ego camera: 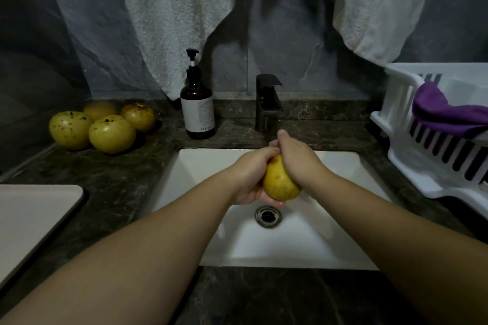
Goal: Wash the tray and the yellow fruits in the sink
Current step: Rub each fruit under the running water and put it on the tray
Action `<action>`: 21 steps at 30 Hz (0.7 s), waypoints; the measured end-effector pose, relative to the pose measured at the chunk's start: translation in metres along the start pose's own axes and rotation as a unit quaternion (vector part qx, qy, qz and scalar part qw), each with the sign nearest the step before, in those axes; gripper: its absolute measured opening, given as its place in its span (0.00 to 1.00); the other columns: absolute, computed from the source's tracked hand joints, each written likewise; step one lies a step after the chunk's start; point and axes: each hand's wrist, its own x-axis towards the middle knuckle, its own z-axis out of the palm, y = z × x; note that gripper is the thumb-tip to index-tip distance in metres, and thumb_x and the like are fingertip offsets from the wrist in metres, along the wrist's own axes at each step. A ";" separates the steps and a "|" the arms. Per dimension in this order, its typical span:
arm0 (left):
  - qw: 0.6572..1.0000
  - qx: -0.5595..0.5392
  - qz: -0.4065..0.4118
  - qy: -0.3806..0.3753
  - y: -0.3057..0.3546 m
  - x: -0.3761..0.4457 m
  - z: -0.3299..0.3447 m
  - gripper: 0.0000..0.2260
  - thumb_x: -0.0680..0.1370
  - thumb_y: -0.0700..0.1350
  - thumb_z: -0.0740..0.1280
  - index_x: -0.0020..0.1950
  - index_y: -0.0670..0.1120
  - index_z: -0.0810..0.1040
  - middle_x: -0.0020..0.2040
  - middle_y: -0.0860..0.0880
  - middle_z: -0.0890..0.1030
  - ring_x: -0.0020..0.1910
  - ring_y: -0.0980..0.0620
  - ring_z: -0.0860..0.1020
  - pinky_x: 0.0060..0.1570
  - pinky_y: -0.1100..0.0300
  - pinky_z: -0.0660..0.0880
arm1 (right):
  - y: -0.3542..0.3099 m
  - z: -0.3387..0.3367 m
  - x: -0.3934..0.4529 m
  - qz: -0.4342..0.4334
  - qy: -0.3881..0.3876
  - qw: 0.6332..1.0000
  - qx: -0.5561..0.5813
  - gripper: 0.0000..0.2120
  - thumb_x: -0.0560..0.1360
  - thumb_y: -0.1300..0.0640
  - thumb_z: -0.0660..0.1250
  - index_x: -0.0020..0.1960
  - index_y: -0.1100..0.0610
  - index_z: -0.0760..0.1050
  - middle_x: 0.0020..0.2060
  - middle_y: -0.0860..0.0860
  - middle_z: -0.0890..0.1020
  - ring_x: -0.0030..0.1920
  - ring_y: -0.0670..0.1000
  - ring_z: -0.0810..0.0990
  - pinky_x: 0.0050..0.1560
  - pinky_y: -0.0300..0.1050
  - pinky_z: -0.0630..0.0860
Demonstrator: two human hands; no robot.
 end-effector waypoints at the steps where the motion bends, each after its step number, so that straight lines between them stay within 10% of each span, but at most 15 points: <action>1: 1.000 -0.011 0.003 0.003 0.001 0.000 0.000 0.13 0.84 0.56 0.61 0.67 0.59 0.78 0.59 0.43 0.83 0.49 0.39 0.86 0.34 0.45 0.83 | 0.001 -0.001 0.000 0.024 -0.007 0.999 0.036 0.24 0.86 0.42 0.49 0.58 0.49 0.82 0.55 0.53 0.82 0.52 0.50 0.79 0.57 0.50 0.73; 6: 0.996 -0.070 0.030 0.049 0.005 -0.001 -0.004 0.11 0.83 0.54 0.62 0.55 0.57 0.84 0.50 0.45 0.85 0.43 0.42 0.87 0.35 0.47 0.83 | 0.002 0.000 -0.003 0.063 -0.022 0.983 0.174 0.17 0.86 0.45 0.55 0.53 0.50 0.81 0.52 0.56 0.83 0.56 0.56 0.81 0.65 0.60 0.75; 16: 0.987 -0.115 0.041 0.105 0.008 0.002 -0.014 0.14 0.84 0.59 0.60 0.60 0.53 0.80 0.50 0.40 0.86 0.41 0.41 0.87 0.32 0.49 0.82 | 0.001 0.000 -0.011 0.049 -0.146 0.907 0.391 0.13 0.84 0.56 0.63 0.67 0.49 0.76 0.62 0.51 0.81 0.60 0.53 0.82 0.54 0.51 0.83; 21: 0.989 -0.079 0.043 0.113 0.003 0.007 -0.010 0.14 0.83 0.58 0.62 0.60 0.52 0.80 0.52 0.40 0.85 0.40 0.42 0.87 0.34 0.49 0.82 | -0.002 0.007 -0.013 0.038 -0.080 0.948 0.306 0.07 0.82 0.49 0.65 0.57 0.44 0.81 0.57 0.51 0.83 0.54 0.53 0.84 0.43 0.48 0.83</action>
